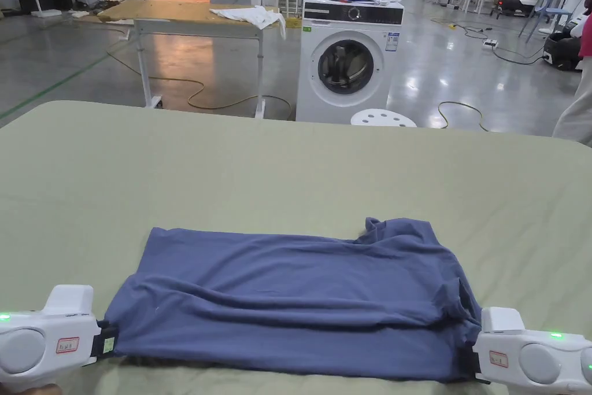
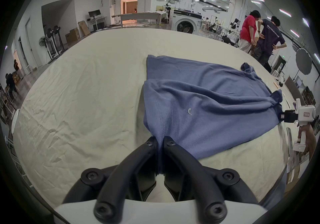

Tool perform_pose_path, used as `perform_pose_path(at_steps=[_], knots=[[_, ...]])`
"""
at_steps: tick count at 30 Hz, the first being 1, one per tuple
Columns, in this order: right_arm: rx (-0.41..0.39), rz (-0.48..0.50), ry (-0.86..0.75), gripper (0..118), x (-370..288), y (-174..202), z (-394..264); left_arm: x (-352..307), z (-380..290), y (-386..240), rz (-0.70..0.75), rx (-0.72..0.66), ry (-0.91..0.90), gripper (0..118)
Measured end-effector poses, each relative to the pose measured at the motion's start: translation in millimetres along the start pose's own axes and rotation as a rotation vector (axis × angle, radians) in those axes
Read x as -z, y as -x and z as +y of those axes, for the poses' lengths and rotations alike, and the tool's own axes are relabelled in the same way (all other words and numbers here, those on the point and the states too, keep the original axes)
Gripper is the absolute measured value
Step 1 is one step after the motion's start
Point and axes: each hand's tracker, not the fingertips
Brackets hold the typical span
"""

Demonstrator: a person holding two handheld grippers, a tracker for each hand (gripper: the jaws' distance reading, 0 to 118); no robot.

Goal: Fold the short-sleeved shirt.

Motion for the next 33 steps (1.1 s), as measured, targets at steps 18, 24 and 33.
perform_pose_path(at_steps=[18, 24, 33], knots=[[-0.056, 0.003, 0.091, 8, -100, 20, -92, -90, -88, 23, -0.008, -0.023, 0.08, 2], [-0.068, -0.048, 0.115, 10, -74, 32, -115, -65, -115, 22, 0.016, -0.033, 0.116, 2], [-0.042, -0.116, -0.031, 69, -108, 41, -79, -68, -87, 11, 0.057, 0.012, -0.039, 53]])
